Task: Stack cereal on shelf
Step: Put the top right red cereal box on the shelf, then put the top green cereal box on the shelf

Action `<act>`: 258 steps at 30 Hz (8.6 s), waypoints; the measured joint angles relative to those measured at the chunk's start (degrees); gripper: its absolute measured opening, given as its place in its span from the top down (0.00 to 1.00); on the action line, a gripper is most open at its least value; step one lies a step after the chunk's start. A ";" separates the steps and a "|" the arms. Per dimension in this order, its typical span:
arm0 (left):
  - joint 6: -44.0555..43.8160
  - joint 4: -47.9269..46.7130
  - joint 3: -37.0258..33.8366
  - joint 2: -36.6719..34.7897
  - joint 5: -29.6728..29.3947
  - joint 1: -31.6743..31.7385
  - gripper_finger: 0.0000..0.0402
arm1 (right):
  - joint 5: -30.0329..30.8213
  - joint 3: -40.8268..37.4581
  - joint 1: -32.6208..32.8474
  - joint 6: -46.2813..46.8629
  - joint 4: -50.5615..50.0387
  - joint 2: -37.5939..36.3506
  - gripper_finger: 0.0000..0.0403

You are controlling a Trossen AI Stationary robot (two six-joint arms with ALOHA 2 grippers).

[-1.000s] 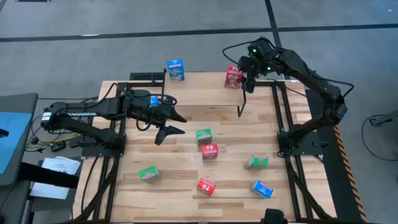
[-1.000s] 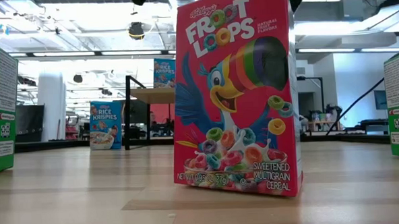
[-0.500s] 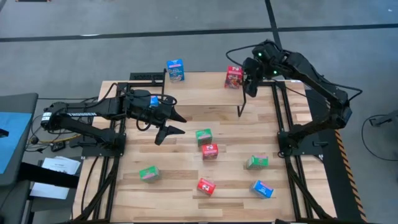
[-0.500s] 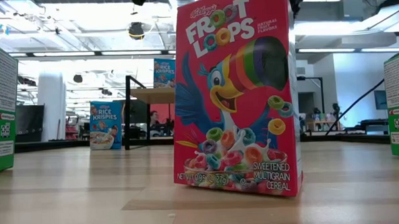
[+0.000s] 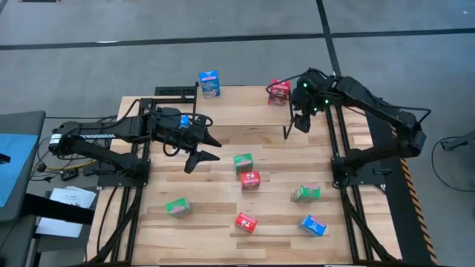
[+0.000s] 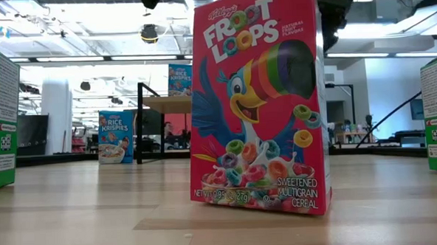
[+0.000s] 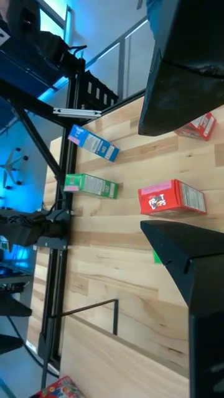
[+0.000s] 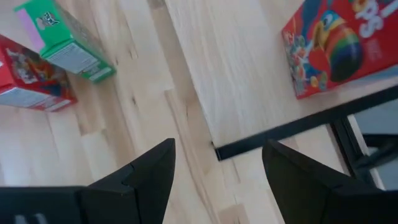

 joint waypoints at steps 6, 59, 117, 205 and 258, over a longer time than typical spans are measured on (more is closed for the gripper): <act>0.00 -0.31 0.00 0.00 0.01 0.00 0.44 | -0.07 -9.58 0.23 2.01 12.19 -4.15 0.34; 0.24 -0.29 0.00 0.00 0.00 0.00 0.44 | 9.95 -14.79 -2.02 4.13 35.71 4.07 0.34; 0.36 -0.27 -0.04 0.00 -2.91 0.00 0.44 | 24.76 -14.79 5.93 37.28 40.79 4.02 0.34; -3.23 -0.29 -0.04 0.00 -2.95 0.00 0.44 | 10.71 -14.77 17.45 37.97 40.24 -6.21 0.34; -1.16 7.30 -0.04 0.01 -11.30 -4.47 0.07 | -0.99 -14.75 36.46 41.43 47.37 -14.96 0.34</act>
